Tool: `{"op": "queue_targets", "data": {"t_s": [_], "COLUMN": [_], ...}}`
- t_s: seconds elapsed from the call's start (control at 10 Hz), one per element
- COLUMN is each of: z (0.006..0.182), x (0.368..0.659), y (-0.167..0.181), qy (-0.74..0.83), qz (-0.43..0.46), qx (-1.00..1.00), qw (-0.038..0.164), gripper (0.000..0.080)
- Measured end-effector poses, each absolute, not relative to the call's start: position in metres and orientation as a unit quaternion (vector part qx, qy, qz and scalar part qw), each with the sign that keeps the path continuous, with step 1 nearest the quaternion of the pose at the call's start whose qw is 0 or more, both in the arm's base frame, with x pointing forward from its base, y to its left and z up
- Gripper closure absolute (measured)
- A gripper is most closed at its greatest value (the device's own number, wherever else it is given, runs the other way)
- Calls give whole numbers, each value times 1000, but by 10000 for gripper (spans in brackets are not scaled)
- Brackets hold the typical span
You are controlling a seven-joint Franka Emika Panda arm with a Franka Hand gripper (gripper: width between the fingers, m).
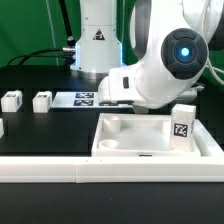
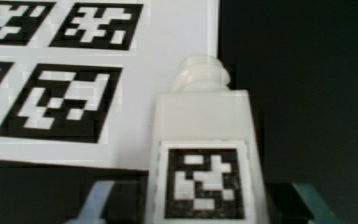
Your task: Assemble square table
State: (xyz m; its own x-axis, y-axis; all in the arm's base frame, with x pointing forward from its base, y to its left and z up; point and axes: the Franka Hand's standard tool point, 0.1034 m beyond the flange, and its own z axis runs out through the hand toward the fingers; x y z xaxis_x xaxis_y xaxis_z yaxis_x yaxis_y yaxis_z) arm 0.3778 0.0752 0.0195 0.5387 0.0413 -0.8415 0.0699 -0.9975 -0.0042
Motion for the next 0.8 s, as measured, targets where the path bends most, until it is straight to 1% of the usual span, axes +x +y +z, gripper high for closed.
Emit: {"op": "queue_targets", "data": {"t_s": [0.3,0.5,0.7,0.8], "z": [64,82,78,77], "x": [398,409,409,416], "y": [64,58,58,58], "qy": [28,22,21,22], "qz": [-481,-473,-463,-434], "qx": [876,881,886,900], "qw": [-5,-12,-12,-13], "gripper": [509,509,509,509]}}
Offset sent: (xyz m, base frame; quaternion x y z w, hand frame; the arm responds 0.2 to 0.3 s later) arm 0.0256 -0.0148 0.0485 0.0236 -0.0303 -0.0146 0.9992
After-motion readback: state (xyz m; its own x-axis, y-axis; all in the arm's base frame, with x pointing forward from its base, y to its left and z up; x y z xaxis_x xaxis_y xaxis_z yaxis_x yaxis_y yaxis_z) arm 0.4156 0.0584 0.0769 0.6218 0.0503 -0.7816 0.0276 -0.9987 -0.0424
